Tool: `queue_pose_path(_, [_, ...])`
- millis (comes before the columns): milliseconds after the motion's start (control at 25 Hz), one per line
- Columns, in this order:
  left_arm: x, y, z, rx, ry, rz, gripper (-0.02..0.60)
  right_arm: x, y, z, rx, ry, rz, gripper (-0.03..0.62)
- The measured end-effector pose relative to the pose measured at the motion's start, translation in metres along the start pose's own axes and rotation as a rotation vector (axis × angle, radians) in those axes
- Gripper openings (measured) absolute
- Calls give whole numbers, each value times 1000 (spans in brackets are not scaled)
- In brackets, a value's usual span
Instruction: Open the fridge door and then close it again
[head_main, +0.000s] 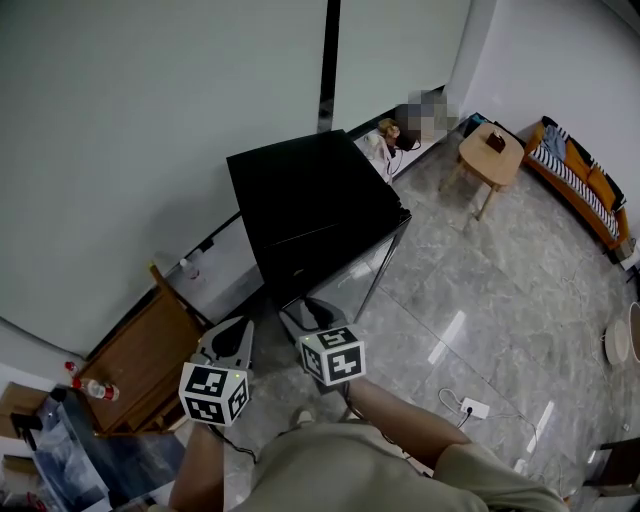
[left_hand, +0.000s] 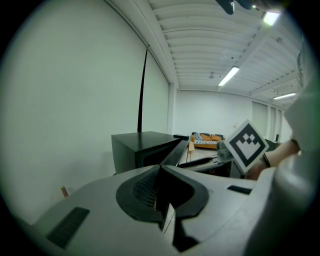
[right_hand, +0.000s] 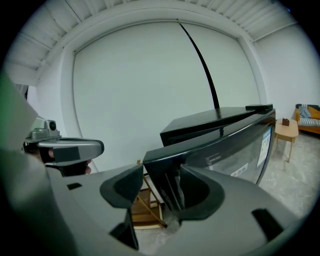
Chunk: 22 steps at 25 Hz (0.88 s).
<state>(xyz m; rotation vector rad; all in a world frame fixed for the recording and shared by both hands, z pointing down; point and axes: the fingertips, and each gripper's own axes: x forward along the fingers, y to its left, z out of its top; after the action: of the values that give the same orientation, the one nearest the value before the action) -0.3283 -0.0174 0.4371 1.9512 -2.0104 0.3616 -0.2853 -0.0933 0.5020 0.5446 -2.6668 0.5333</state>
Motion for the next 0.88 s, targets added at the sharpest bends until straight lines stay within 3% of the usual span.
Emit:
queue_pose_path(400, [7,26,10,0,-6,27,9,28,-3,16,4,-4,-19,199])
queue_pose_path(640, [11,40,15,-4,-12,39,9,43,-13,24,5,-1,-44,127])
queue_pose_path(880, [11,51,19,-5,-18,48,9,56,-14,31,2,-6,-59,118])
